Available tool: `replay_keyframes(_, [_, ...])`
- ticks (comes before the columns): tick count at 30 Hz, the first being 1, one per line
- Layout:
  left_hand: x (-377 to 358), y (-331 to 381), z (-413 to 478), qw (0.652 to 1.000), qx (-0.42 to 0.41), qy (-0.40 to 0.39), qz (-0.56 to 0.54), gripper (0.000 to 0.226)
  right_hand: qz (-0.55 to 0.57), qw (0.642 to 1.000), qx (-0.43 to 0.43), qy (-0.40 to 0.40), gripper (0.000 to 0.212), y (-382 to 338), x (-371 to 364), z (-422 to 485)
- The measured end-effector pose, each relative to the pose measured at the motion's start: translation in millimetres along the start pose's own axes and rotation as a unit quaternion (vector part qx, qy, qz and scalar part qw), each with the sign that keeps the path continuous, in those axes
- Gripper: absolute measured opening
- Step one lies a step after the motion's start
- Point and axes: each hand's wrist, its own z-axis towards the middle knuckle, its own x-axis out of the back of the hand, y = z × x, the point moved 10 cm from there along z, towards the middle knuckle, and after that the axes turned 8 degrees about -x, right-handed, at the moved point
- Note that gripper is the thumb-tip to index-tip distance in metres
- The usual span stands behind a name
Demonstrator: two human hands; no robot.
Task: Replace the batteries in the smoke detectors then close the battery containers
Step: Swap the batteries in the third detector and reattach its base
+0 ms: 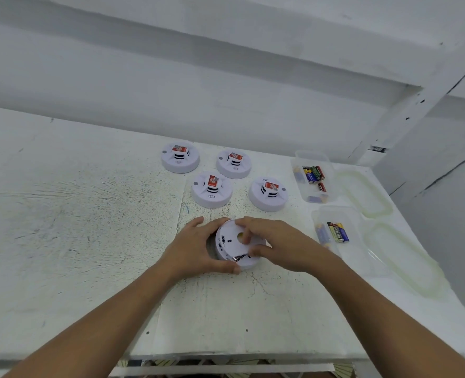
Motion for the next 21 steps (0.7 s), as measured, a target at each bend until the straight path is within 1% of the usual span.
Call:
replay_keyframes(4, [-0.3, -0.5, 0.0, 1.000, 0.003, -0.002, -0.002, 0.110, -0.049, 0.998, 0.016, -0.024, 0.013, -4.1, -5.5, 7.1])
replay_keyframes(8, [-0.5, -1.4, 0.2, 1.000, 0.008, -0.005, -0.002, 0.112, -0.075, 0.996, 0.024, -0.038, 0.016, -4.2, -6.9, 10.7])
replay_keyframes(11, [-0.1, -0.3, 0.3, 1.000, 0.007, -0.007, -0.002, 0.112, -0.084, 0.995, 0.028, -0.045, 0.020, -3.0, -6.3, 11.4])
replay_keyframes(15, [0.0, -0.8, 0.7, 1.000, 0.006, -0.008, -0.003, 0.114, -0.090, 0.994, 0.039, -0.056, 0.012, -2.1, -8.5, 10.2])
replay_keyframes(19, [0.1, 0.8, 0.8, 1.000, -0.001, -0.007, -0.004, 0.113, -0.086, 0.993, 0.049, -0.061, 0.017, -2.5, -8.6, 11.1])
replay_keyframes(21, [0.7, 2.5, 1.6, 1.000, -0.007, -0.007, -0.003, 0.113, -0.087, 0.993, 0.052, -0.063, 0.016, -2.8, -8.8, 12.2])
